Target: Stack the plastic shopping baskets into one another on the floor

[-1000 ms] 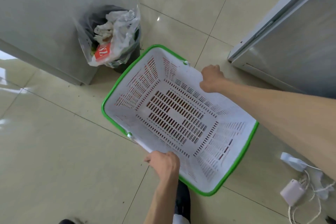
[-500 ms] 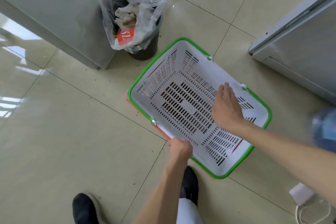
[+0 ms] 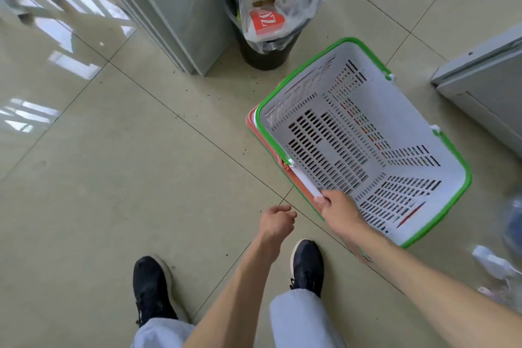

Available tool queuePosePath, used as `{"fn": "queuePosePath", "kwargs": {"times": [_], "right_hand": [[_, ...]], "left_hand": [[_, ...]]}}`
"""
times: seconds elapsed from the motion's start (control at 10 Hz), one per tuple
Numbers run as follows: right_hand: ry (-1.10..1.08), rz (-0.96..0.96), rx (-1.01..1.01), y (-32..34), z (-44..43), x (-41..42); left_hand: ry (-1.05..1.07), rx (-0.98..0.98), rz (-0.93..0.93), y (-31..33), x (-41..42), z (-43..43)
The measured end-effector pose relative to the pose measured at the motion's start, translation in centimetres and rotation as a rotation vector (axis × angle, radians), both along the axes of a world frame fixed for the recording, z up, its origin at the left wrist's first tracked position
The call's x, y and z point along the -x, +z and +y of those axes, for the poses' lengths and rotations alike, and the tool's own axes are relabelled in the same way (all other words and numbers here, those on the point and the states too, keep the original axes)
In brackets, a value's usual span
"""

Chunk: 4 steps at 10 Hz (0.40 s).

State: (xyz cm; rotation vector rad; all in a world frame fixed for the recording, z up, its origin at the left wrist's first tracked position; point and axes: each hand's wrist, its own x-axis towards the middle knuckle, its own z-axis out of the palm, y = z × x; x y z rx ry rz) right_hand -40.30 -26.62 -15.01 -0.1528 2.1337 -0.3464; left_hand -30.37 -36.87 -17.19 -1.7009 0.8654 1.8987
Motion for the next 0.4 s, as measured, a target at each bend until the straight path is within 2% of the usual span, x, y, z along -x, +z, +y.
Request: {"fn": "queuePosePath", "kwargs": {"times": [0.3, 0.4], "right_hand": [[-0.141, 0.045, -0.094, 1.3, -2.5, -2.1], [-0.274, 0.180, -0.061, 3.0, -5.0, -2.9]], "left_hand": [[0.073, -0.019, -0.001, 2.2, -6.3, -3.8], [0.126, 0.102, 0.046, 4.2, -7.7, -5.4]]}}
